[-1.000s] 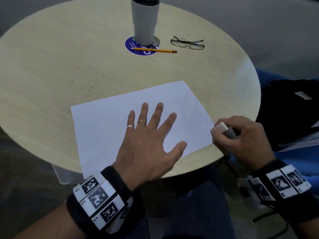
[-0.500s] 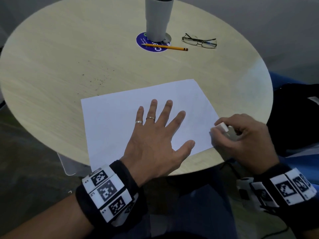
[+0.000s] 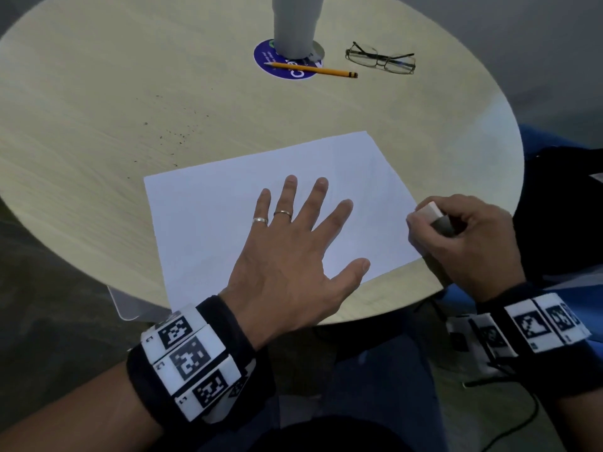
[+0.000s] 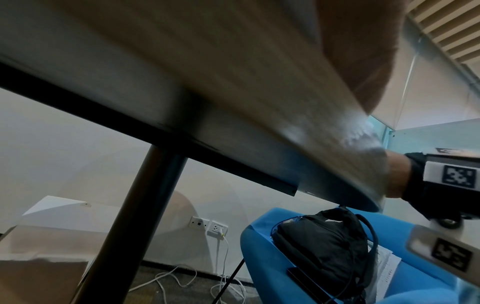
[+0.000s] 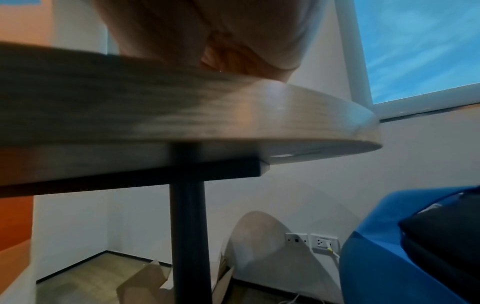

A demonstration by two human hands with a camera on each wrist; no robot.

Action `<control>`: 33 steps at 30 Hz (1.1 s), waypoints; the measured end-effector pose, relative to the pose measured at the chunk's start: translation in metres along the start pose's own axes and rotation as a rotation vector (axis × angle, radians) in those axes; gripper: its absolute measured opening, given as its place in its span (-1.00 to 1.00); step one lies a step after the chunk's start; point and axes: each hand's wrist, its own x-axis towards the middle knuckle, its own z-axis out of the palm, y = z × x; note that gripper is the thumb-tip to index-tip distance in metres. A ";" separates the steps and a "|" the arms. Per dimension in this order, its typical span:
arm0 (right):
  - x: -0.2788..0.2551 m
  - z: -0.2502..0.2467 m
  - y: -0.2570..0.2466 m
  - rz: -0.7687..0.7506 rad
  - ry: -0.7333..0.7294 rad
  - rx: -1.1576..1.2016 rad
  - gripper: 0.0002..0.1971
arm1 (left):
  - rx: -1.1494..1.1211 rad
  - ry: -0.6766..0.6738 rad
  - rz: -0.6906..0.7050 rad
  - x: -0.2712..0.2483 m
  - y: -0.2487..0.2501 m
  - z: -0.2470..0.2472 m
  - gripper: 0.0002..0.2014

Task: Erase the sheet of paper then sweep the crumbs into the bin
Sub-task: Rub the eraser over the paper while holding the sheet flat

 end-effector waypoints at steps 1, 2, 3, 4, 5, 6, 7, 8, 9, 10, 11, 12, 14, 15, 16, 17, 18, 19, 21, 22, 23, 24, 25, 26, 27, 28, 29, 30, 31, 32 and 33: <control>0.000 -0.001 0.000 0.002 0.018 0.000 -0.86 | 0.000 0.000 0.003 0.000 0.001 0.000 -0.19; -0.002 -0.001 -0.003 -0.007 0.028 -0.012 -0.88 | 0.002 0.001 0.006 0.000 0.001 0.001 -0.19; -0.005 0.000 -0.008 -0.019 0.027 -0.034 -0.89 | 0.002 0.003 0.006 -0.001 0.002 0.000 -0.19; -0.010 0.002 -0.015 -0.041 0.015 -0.059 -0.90 | 0.000 0.006 0.005 -0.001 0.002 0.000 -0.19; -0.015 0.006 -0.021 -0.064 0.001 -0.075 -0.89 | -0.003 0.009 0.003 -0.001 0.002 0.000 -0.19; -0.014 0.008 -0.021 -0.062 -0.009 -0.067 -0.87 | -0.004 0.011 0.003 0.000 0.001 0.000 -0.19; -0.009 0.007 -0.013 -0.034 -0.011 -0.034 -0.85 | -0.005 0.009 0.005 0.000 0.001 0.000 -0.19; -0.002 0.005 -0.004 0.002 -0.002 -0.013 -0.83 | -0.006 0.004 0.007 0.000 0.002 0.001 -0.19; 0.004 0.002 0.002 0.024 0.011 -0.017 -0.80 | -0.008 0.004 0.009 -0.001 0.001 0.001 -0.19; 0.009 0.000 0.004 0.025 0.026 -0.040 -0.78 | -0.011 0.007 0.009 -0.001 0.001 0.001 -0.19; 0.010 -0.001 0.004 0.018 0.033 -0.061 -0.79 | -0.016 0.009 0.010 -0.002 0.001 0.001 -0.20; 0.009 -0.002 0.000 -0.004 0.024 -0.080 -0.82 | -0.019 0.010 0.012 -0.003 0.001 0.000 -0.20; -0.001 0.003 -0.012 -0.079 -0.019 -0.119 -0.87 | -0.017 0.012 0.012 -0.003 0.000 -0.001 -0.20; -0.005 0.005 -0.013 -0.092 -0.027 -0.119 -0.87 | -0.016 0.011 0.012 -0.003 -0.001 -0.001 -0.20; -0.003 0.004 -0.008 -0.065 -0.017 -0.095 -0.86 | -0.013 0.009 0.014 -0.002 -0.001 -0.001 -0.20; 0.003 0.002 0.000 -0.017 -0.001 -0.053 -0.83 | -0.010 0.004 0.017 -0.002 -0.001 -0.001 -0.20; 0.008 -0.001 0.007 0.022 0.018 -0.020 -0.81 | -0.010 -0.001 0.018 -0.002 -0.001 -0.001 -0.19; 0.011 -0.003 0.009 0.037 0.040 -0.008 -0.80 | -0.013 0.001 0.016 -0.003 -0.001 0.000 -0.19; 0.009 -0.006 0.006 0.030 0.051 0.002 -0.84 | -0.019 0.009 0.012 -0.003 0.000 -0.001 -0.19; 0.004 -0.005 0.001 0.005 0.032 -0.008 -0.86 | -0.023 0.009 0.011 -0.003 0.000 -0.001 -0.19; -0.002 -0.004 -0.004 -0.033 0.002 -0.031 -0.88 | -0.025 0.009 0.011 -0.003 0.000 -0.001 -0.19; -0.007 -0.003 -0.006 -0.054 -0.026 -0.051 -0.87 | -0.026 0.011 0.010 -0.003 0.000 -0.001 -0.20; -0.006 -0.003 -0.002 -0.034 -0.033 -0.038 -0.86 | -0.026 0.013 0.012 -0.002 0.000 -0.001 -0.20; -0.001 -0.006 0.005 0.016 -0.026 -0.007 -0.85 | -0.022 0.011 0.015 -0.002 -0.001 -0.001 -0.20; 0.004 -0.009 0.011 0.052 -0.001 0.005 -0.85 | -0.019 0.006 0.016 -0.002 -0.001 0.000 -0.20; 0.007 -0.012 0.014 0.054 0.027 -0.004 -0.87 | -0.015 0.007 0.015 -0.003 -0.001 0.000 -0.20; 0.008 -0.013 0.014 0.043 0.046 -0.018 -0.89 | -0.014 0.011 0.013 -0.003 -0.001 0.000 -0.20; 0.006 -0.013 0.011 0.025 0.048 -0.019 -0.92 | -0.015 0.013 0.011 -0.003 0.000 0.000 -0.20; 0.003 -0.011 0.005 -0.008 0.035 -0.020 -0.93 | -0.019 0.014 0.010 -0.003 0.000 0.000 -0.20; -0.002 -0.009 0.000 -0.052 0.007 -0.035 -0.93 | -0.021 0.014 0.010 -0.002 0.000 0.000 -0.20; -0.006 -0.006 -0.003 -0.084 -0.022 -0.053 -0.91 | -0.020 0.015 0.010 -0.002 0.000 0.000 -0.20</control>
